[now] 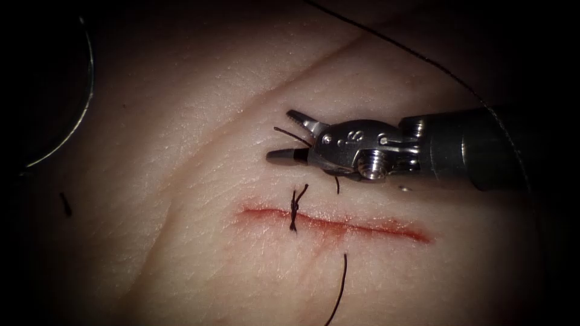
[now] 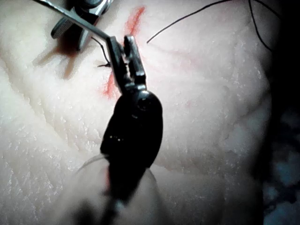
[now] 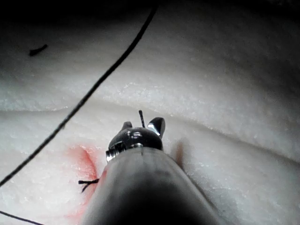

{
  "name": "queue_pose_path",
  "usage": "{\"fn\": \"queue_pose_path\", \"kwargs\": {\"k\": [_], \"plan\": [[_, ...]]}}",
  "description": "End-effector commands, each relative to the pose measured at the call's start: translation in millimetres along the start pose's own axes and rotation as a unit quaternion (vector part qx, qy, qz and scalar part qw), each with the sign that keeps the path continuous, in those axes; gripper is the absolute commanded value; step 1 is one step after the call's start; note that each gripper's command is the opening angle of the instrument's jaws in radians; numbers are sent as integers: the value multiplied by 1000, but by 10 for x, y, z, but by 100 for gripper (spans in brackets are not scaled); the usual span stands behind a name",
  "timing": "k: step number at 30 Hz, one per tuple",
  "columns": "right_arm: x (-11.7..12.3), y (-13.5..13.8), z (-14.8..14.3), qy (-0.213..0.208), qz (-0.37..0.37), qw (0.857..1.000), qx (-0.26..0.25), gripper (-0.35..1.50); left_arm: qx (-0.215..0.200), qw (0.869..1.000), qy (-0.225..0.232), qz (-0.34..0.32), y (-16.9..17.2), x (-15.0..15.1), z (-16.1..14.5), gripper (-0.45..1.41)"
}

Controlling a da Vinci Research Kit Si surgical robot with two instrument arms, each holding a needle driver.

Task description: Wound Closure

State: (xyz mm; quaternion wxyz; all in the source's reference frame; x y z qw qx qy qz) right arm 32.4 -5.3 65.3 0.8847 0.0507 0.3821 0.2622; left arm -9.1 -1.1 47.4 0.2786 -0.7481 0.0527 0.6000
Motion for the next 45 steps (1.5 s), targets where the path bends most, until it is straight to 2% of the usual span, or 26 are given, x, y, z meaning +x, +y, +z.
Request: {"fn": "queue_pose_path", "kwargs": {"k": [1, 2, 9, 12, 15, 21, 24, 25, 27, 32, 34, 39, 41, 45], "plan": [[-5, -2, 1, 1, -2, 1000, 3, -35, 0, 1000, 0, -1, 4, -7, 1, -45], [-6, -2, -2, 0, -3, 1000, 5, -35, 0, 1000, 0, -1, 4, -7, 1, -45], [-4, 9, -64, 63, 14, 998, -9, -35, 1, 1000, 0, 0, 6, -8, 3, -45], [-4, 21, -95, 114, 27, 993, -21, -35, 1, 1000, 0, 0, 6, -9, 5, -45], [-3, 26, -102, 130, 28, 991, -20, -35, 1, 1000, 0, 0, 5, -12, 7, -45], [-6, 26, -91, 139, 52, 989, -12, -35, 2, 1000, 1, 1, 7, -16, 11, -45], [-6, 27, -91, 141, 61, 988, -12, 111, 2, 1000, 1, 0, 3, -19, 11, -45], [-7, 28, -92, 144, 62, 988, -14, 130, 3, 1000, 1, -1, 1, -20, 11, -45], [-8, 29, -96, 153, 64, 986, -17, 147, 9, 1000, -4, -2, -4, -26, 12, -45], [-16, 28, -127, 171, 63, 983, -11, 147, 37, 999, -27, -1, -30, -54, 16, -45], [-25, 29, -153, 179, 62, 982, -12, 147, 52, 998, -39, 2, -52, -78, 17, -45], [-49, 35, -182, 172, 37, 984, -10, 143, 54, 997, -55, 2, -71, -109, 26, -45], [-69, 43, -197, 153, 29, 988, -10, 135, 48, 996, -74, 0, -73, -129, 39, -45], [-105, 63, -223, 105, -5, 993, -54, 135, 40, 995, -93, 1, -80, -163, 62, -45]]}}
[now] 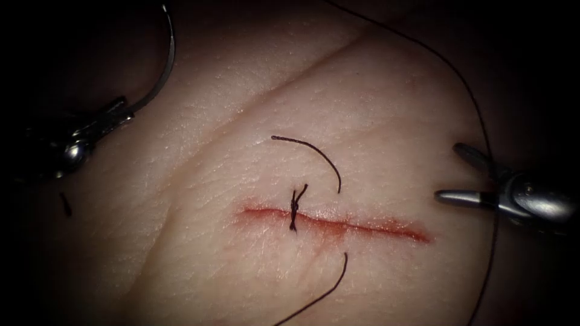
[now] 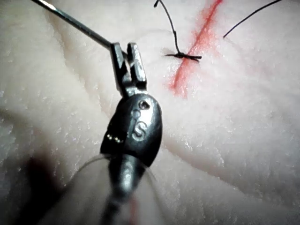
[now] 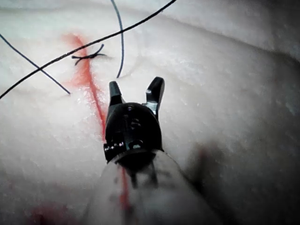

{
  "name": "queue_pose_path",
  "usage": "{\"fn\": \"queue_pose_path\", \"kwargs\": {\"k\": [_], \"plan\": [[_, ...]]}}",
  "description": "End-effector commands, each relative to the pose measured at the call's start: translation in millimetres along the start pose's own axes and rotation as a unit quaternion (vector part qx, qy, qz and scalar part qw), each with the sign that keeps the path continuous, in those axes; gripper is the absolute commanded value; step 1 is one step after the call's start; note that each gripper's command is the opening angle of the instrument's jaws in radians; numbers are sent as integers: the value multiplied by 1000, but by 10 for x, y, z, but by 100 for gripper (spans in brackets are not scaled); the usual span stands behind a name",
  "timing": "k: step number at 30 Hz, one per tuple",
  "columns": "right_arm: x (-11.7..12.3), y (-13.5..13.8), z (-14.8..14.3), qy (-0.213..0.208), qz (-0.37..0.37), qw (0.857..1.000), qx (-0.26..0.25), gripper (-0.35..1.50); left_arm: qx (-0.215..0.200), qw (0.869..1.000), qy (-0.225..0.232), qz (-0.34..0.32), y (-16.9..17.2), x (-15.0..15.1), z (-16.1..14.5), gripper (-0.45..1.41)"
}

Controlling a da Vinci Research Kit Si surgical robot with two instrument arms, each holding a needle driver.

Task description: Wound Closure

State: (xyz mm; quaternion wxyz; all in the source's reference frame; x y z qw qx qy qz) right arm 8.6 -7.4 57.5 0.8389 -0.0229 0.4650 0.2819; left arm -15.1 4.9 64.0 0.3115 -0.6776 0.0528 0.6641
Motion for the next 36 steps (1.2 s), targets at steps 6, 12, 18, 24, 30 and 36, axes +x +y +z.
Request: {"fn": "queue_pose_path", "kwargs": {"k": [6, 12, 18, 24, 30, 36], "plan": [[-31, 36, -33, -38, -36, 998, -38, 142, -10, 1000, -23, -6, -11, -50, 28, -45], [-31, 54, -56, -57, -42, 995, -69, 142, -46, 999, -25, 2, -26, -87, 68, -45], [-25, 41, -64, -55, -42, 995, -72, 142, -69, 996, -48, 3, -49, -119, 142, -45], [-25, 35, -59, -51, -42, 995, -72, 142, -74, 994, -72, -33, -52, -147, 171, -45], [-27, 25, -50, -42, -43, 996, -71, 142, -105, 991, -80, -36, -50, -158, 206, -45], [-30, 13, -39, -41, -45, 996, -63, 142, -130, 983, -122, -37, -40, -169, 249, 9]]}}
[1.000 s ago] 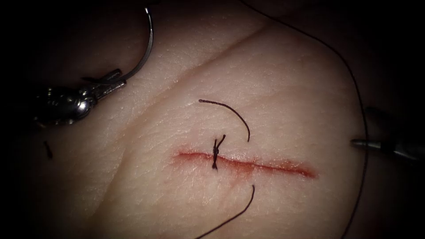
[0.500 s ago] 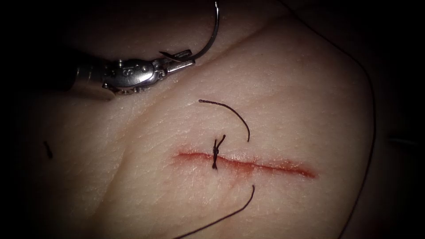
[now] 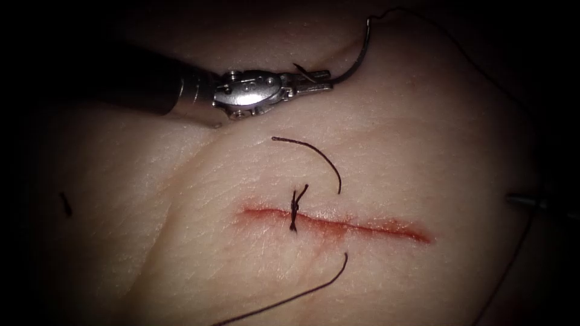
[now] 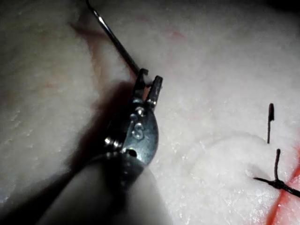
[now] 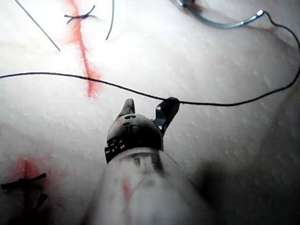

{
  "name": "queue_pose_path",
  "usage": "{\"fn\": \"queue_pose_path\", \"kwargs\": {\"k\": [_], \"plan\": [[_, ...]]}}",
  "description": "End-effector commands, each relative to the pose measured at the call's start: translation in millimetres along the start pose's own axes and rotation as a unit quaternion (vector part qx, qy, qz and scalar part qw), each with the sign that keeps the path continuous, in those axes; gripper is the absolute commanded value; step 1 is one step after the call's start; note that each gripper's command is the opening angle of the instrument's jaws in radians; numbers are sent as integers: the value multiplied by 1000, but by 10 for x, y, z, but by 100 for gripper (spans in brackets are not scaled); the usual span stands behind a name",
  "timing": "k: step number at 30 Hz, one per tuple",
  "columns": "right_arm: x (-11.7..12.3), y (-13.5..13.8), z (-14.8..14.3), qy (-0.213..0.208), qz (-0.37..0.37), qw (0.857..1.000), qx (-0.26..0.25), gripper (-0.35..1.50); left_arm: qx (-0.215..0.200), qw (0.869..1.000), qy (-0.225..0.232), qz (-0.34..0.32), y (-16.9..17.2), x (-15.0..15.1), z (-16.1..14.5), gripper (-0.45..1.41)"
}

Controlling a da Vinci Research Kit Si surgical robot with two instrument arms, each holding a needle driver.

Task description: Wound Closure

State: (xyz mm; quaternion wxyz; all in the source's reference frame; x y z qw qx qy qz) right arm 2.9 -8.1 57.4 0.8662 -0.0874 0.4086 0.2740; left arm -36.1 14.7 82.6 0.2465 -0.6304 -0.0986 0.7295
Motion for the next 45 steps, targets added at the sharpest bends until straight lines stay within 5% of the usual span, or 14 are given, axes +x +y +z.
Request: {"fn": "queue_pose_path", "kwargs": {"k": [1, 2, 5, 9, 19, 29, 34, 45], "plan": [[-2, -12, 7, 2, 0, 1000, 5, 142, 5, 1000, -6, -4, 1, -4, 8, 19], [-2, -14, 8, 2, -1, 1000, 6, 142, 12, 999, -26, -14, 1, -4, 7, 59], [-1, -15, 7, 2, -1, 1000, 9, 142, 21, 998, -59, -22, -1, -1, -2, 103], [-2, -13, 4, 2, -1, 1000, 12, 142, 62, 993, -99, -25, -13, 10, -39, 113], [-17, 12, -19, -15, -8, 1000, 18, 138, 93, 980, -177, 4, -5, 18, -128, 104], [-20, 53, -58, -84, -45, 995, 15, 138, 67, 990, -108, 53, 57, 45, -156, 88], [11, 50, -71, -31, -28, 998, 45, 137, 48, 992, -79, 86, 99, 72, -158, 88], [124, -29, -65, 73, 2, 991, 111, 135, 22, 981, -39, 190, 226, 130, -194, 78]]}}
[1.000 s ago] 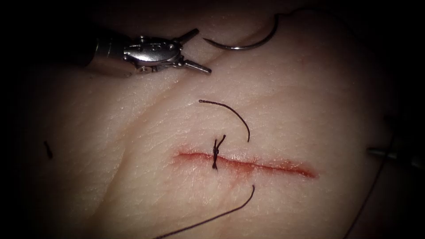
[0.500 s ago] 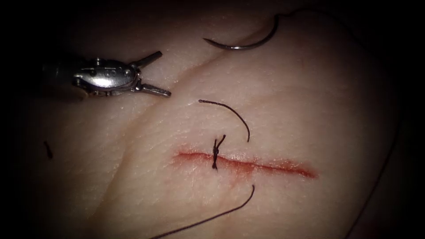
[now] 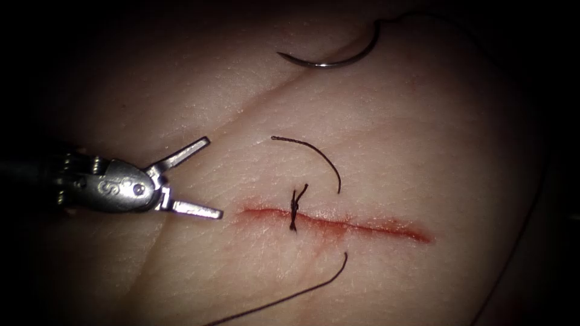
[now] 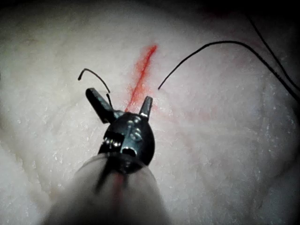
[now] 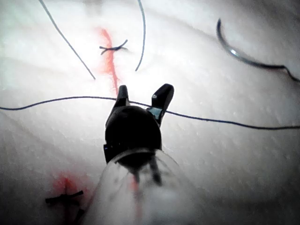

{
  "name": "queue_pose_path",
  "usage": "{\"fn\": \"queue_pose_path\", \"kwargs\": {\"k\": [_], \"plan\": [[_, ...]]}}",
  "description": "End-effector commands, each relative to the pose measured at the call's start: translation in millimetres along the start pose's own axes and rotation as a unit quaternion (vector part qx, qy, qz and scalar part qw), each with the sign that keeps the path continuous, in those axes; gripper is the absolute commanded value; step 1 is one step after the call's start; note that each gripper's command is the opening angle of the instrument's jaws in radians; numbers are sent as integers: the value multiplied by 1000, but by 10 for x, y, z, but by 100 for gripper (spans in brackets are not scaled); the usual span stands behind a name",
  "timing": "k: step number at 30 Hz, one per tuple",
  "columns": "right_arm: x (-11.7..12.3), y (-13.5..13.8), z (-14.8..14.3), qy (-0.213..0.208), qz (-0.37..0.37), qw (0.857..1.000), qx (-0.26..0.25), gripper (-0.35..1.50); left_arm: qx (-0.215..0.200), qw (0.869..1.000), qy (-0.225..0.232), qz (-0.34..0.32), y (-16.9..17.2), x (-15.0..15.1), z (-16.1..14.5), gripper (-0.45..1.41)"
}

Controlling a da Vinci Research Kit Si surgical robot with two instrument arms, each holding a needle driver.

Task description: Wound Closure

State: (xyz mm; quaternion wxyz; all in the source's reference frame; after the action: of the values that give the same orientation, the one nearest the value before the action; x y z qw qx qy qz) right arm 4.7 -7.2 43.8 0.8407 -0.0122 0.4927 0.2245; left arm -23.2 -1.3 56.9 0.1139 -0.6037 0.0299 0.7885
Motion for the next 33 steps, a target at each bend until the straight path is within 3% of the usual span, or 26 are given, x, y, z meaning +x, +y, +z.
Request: {"fn": "queue_pose_path", "kwargs": {"k": [1, 4, 7, 8, 14, 18, 25, 29, 33], "plan": [[13, -18, 17, 11, -2, 1000, 10, 135, -3, 1000, 2, 8, 9, -1, 2, 76], [29, -28, 34, 25, -1, 999, 24, 135, -17, 999, 22, 28, 19, 8, -5, 71], [35, -40, 54, 35, -1, 999, 40, 135, -38, 996, 54, 54, 22, 9, -7, 47], [35, -49, 64, 38, -3, 998, 45, 135, -54, 992, 81, 75, 25, 4, -6, 32], [20, -73, 87, 47, -16, 997, 61, 135, -120, 977, 134, 111, 33, -15, 1, 15], [13, -79, 94, 47, -19, 997, 59, 135, -155, 970, 147, 120, 39, -22, 9, 10], [13, -79, 97, 50, -20, 997, 63, 135, -191, 954, 194, 127, 51, -11, 19, 44], [9, -79, 99, 51, -21, 996, 63, 135, -202, 947, 214, 128, 62, 14, 23, 66], [3, -81, 101, 52, -23, 996, 62, 135, -206, 944, 223, 129, 69, 27, 28, 76]]}}
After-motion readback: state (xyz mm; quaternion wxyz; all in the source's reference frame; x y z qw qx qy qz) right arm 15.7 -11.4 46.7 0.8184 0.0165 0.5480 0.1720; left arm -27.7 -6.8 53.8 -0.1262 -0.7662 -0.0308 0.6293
